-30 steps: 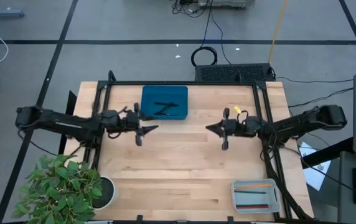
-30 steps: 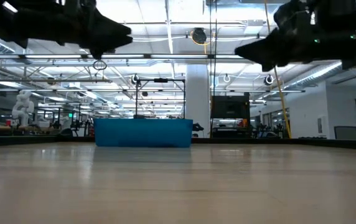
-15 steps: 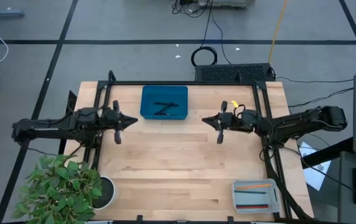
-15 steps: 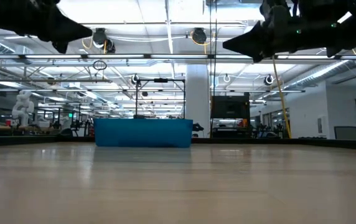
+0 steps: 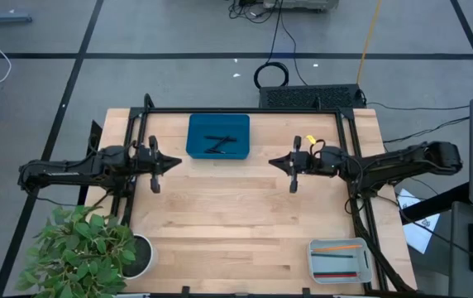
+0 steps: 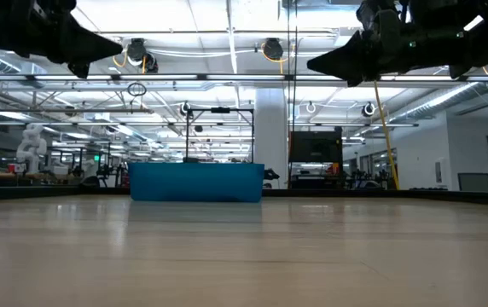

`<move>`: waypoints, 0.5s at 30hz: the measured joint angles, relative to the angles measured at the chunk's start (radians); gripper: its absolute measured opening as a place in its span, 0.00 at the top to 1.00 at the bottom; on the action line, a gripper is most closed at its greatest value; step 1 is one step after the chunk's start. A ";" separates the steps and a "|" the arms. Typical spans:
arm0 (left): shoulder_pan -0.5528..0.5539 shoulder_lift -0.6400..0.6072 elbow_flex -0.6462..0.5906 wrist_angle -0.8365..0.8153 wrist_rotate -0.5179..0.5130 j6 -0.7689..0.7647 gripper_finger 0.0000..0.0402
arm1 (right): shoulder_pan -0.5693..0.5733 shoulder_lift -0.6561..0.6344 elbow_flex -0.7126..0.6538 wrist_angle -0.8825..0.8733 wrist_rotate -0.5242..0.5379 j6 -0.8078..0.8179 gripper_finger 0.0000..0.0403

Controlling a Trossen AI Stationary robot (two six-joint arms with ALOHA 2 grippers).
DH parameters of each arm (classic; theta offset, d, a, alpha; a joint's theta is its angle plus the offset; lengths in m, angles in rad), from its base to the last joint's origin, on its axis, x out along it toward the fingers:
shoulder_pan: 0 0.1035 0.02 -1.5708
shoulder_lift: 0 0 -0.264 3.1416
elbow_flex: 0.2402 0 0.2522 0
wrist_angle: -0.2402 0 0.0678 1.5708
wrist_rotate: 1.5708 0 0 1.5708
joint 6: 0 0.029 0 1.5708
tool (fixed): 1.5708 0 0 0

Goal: Sort pens & pencils
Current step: Return to Home Position

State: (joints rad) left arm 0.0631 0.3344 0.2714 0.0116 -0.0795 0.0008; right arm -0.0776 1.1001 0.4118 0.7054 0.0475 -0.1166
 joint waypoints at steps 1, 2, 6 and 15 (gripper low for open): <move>0.000 0.000 0.000 -0.014 0.000 0.009 0.99 | 0.000 -0.006 0.000 -0.003 0.000 0.001 1.00; 0.000 0.000 0.000 -0.038 -0.001 0.016 0.99 | 0.000 -0.015 0.000 -0.006 0.000 0.004 1.00; 0.000 0.000 -0.008 -0.116 -0.008 0.004 0.99 | 0.000 -0.050 0.000 -0.029 0.000 0.026 1.00; 0.011 -0.080 -0.195 -0.035 0.032 -0.030 0.99 | 0.000 -0.073 0.000 -0.091 0.000 0.027 1.00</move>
State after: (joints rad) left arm 0.0740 0.2540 0.0763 -0.0233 -0.0472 -0.0293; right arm -0.0772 1.0275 0.4122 0.6142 0.0475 -0.0898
